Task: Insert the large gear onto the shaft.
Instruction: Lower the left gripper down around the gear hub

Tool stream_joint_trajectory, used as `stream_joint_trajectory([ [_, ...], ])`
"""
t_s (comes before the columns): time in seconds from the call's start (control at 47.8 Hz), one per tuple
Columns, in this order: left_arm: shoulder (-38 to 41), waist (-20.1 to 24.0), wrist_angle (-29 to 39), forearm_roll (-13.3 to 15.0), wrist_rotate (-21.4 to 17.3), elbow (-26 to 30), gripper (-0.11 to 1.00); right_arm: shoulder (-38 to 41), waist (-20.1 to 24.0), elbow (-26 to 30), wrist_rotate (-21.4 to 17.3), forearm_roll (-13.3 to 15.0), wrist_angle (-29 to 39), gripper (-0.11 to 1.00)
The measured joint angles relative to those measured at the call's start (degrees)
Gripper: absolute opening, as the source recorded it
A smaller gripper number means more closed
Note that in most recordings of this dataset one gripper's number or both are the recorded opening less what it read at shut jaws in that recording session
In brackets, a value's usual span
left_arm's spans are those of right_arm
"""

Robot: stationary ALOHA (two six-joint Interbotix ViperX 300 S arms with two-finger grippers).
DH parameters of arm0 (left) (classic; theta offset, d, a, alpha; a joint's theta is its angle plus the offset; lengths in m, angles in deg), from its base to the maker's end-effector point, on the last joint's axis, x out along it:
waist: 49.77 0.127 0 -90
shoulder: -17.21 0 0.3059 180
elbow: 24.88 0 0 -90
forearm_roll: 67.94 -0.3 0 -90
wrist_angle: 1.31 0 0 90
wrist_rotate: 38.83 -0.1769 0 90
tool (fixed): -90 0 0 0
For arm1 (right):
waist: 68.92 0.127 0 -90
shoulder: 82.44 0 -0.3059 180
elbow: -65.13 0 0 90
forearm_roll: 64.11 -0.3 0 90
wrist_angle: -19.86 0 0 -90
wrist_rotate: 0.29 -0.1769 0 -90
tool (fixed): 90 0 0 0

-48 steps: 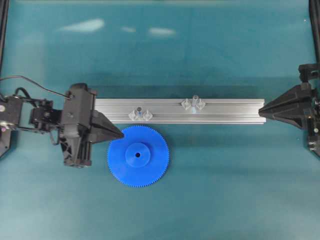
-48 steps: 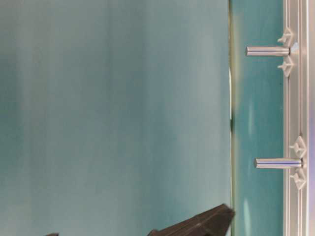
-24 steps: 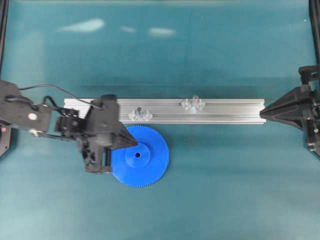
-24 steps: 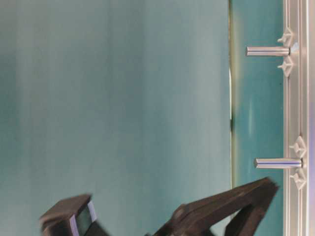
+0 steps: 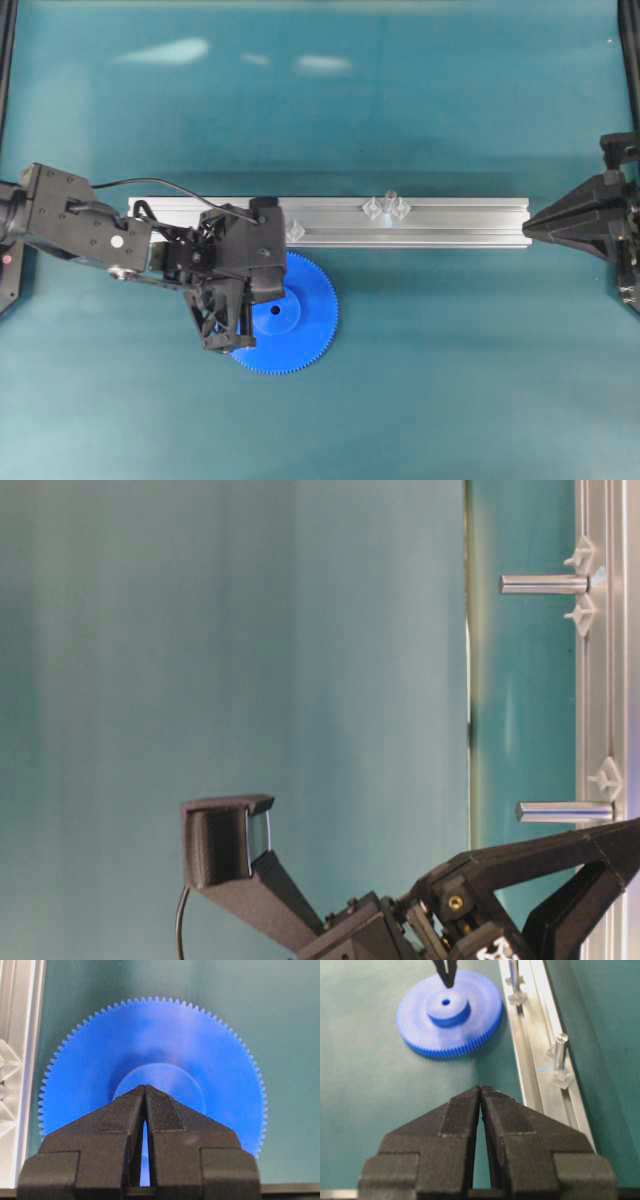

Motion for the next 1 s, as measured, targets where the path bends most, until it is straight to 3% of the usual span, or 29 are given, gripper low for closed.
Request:
stream_joint_trajectory([
  [0.46,4.83,-1.49,13.36,0.0,-0.53,7.65,0.02,-1.23,-0.62,-1.14,-0.09,0.0,0.0,0.15],
  [1.004,9.32,-1.76,24.79,0.0,-5.45,15.29,0.02,-1.58,-0.97,-1.76,-0.09,0.0,-0.18,0.15],
])
